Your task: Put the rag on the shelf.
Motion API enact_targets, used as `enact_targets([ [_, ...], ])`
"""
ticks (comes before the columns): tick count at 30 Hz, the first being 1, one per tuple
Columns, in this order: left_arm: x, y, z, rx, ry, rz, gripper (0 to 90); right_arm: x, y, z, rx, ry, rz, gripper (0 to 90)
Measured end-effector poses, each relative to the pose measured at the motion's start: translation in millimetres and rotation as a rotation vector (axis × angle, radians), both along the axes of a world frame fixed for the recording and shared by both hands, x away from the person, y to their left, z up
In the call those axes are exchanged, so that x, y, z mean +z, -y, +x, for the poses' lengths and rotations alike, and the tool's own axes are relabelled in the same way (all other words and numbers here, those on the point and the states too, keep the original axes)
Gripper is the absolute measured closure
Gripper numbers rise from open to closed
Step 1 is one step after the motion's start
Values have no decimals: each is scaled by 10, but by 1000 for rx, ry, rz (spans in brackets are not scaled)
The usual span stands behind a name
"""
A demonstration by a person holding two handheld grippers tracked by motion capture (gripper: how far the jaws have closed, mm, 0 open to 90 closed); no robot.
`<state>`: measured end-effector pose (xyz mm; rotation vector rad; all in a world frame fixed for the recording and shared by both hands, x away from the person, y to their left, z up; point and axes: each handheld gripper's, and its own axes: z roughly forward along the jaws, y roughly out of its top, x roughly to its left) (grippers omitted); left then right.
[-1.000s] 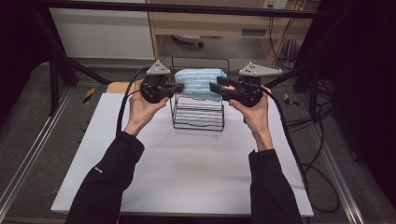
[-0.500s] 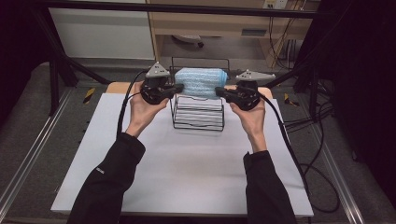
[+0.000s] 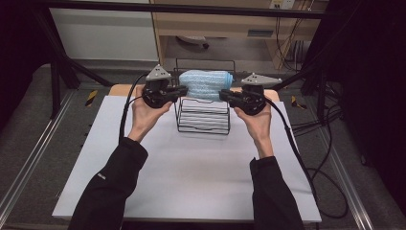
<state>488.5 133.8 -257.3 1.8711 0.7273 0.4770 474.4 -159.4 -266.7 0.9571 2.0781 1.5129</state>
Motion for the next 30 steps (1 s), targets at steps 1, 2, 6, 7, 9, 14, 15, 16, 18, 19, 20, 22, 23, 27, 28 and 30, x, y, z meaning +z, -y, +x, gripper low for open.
enact_targets([
  [1,10,-8,-9,1,-2,-5,780,16,6,-20,-3,7,4,767],
  [2,21,-17,-18,1,-4,-6,761,33,17,-36,-1,12,7,752],
  [6,60,-53,-53,12,-2,1,714,100,61,-90,-8,23,18,696],
  [7,72,-63,-61,17,-1,-1,700,114,73,-101,-12,27,20,678],
  [9,93,-83,-76,27,-2,-1,668,137,92,-119,-18,30,25,639],
  [14,134,-123,-118,41,0,16,603,182,142,-149,-31,40,44,535],
  [15,139,-130,-128,43,2,16,589,191,153,-156,-34,40,47,515],
  [16,145,-141,-138,45,2,21,576,198,161,-162,-36,40,51,490],
  [18,151,-163,-160,47,1,23,546,210,181,-176,-35,38,51,450],
  [19,152,-176,-172,51,-2,27,527,214,190,-186,-33,36,51,429],
  [20,149,-191,-183,54,-3,32,507,216,197,-196,-34,33,52,401],
  [22,135,-220,-202,62,-9,38,469,217,211,-214,-39,29,56,340],
  [23,122,-231,-212,64,-11,40,450,214,219,-223,-44,31,57,312],
  [27,65,-294,-251,77,-18,62,378,201,243,-255,-48,23,37,234],
  [28,45,-311,-260,78,-26,58,364,196,250,-262,-47,22,34,216],
  [30,6,-349,-274,78,-40,62,339,183,269,-275,-49,19,38,179],
])
